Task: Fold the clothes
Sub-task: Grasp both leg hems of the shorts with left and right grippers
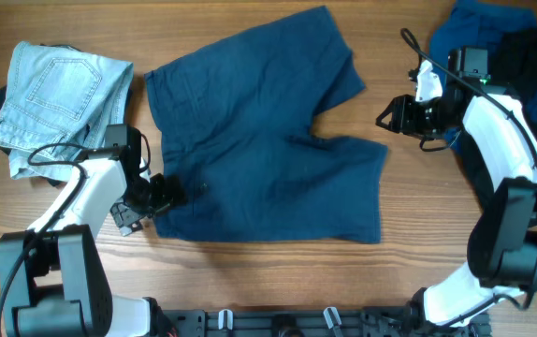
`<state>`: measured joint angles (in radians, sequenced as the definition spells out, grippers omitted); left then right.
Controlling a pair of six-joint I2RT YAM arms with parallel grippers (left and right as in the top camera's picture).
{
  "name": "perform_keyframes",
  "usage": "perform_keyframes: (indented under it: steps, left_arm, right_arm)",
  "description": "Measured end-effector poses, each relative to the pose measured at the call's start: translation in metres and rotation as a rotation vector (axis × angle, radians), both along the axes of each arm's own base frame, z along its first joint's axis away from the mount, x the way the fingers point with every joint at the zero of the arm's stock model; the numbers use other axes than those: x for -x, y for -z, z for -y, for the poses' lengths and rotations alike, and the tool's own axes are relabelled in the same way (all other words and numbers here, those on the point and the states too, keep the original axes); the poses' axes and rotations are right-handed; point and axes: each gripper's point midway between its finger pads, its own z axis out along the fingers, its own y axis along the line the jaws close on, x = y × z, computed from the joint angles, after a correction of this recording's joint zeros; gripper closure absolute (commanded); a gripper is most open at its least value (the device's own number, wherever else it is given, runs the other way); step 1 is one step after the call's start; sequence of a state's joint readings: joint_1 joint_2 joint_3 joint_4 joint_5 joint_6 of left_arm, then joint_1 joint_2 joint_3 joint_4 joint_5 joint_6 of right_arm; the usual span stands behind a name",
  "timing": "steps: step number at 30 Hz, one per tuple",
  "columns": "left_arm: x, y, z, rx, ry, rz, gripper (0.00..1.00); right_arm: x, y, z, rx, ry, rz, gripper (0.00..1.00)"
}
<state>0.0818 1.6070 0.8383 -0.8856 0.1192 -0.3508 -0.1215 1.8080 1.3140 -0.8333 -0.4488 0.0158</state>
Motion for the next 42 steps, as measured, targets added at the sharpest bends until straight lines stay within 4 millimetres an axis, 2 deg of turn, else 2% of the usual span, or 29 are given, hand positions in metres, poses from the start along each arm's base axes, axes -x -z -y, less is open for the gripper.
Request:
perform_keyframes:
  steps: [2,5,6,8,10,11,12,14,15,17,19,20,22,24,29,34,37,42]
  left_arm:
    - [0.002,-0.010,0.001,0.002,0.000,-0.002,0.00]
    - [-0.006,-0.049,0.001,-0.003,-0.024,0.108,0.00]
    - [-0.004,-0.058,0.001,-0.002,-0.048,0.124,0.00]
    - [0.012,-0.076,0.003,-0.003,-0.128,0.126,0.00]
    - [0.027,-0.091,0.004,-0.002,-0.217,0.127,0.00]
    - [0.036,-0.097,0.005,-0.002,-0.266,0.123,0.08]
    - [0.047,-0.104,0.007,-0.001,-0.326,0.111,0.04]
    - [0.062,-0.111,0.013,0.000,-0.416,0.088,0.04]
    - [0.063,-0.114,0.016,0.004,-0.455,0.101,0.00]
    - [0.053,-0.116,0.018,0.017,-0.490,0.140,0.00]
    - [0.040,-0.116,0.019,0.029,-0.510,0.182,0.00]
    - [0.034,-0.113,0.019,0.032,-0.520,0.190,0.00]
    - [0.036,-0.103,0.019,0.027,-0.526,0.168,0.00]
    - [0.051,-0.076,0.019,0.004,-0.546,0.077,0.01]
    - [0.067,-0.015,0.019,-0.017,-0.721,-0.003,0.06]
    - [0.063,-0.005,0.015,-0.034,-0.765,0.027,0.07]
    - [0.053,-0.005,0.004,-0.074,-0.810,0.089,0.17]
    - [0.029,0.003,-0.004,-0.091,-0.838,0.160,0.26]
  right_arm:
    - [0.008,-0.018,-0.003,-0.006,0.009,0.007,0.46]
    - [0.043,-0.063,0.003,0.045,0.094,-0.001,0.47]
    - [0.061,-0.076,0.005,0.072,0.140,-0.025,0.46]
    - [0.092,-0.100,0.001,0.113,0.201,-0.037,0.47]
    - [0.119,-0.111,-0.004,0.155,0.252,-0.074,0.48]
    - [0.132,-0.112,-0.006,0.180,0.273,-0.103,0.48]
    - [0.150,-0.113,-0.007,0.215,0.321,-0.153,0.38]
    - [0.167,-0.114,-0.011,0.228,0.423,-0.201,0.17]
    - [0.176,-0.108,-0.013,0.232,0.476,-0.231,0.15]
    - [0.187,-0.082,-0.017,0.234,0.568,-0.306,0.15]
    - [0.196,-0.039,-0.024,0.222,0.627,-0.379,0.18]
    - [0.201,-0.007,-0.031,0.196,0.647,-0.421,0.18]
    - [0.193,0.018,-0.042,0.122,0.646,-0.390,0.19]
    - [0.209,0.045,-0.048,0.096,0.646,-0.444,0.19]
    - [0.194,0.056,-0.052,0.047,0.672,-0.383,0.20]
    - [0.198,0.072,-0.049,0.094,0.678,-0.437,0.21]
    - [0.199,0.085,-0.048,0.122,0.681,-0.477,0.22]
    - [0.197,0.089,-0.048,0.138,0.695,-0.506,0.22]
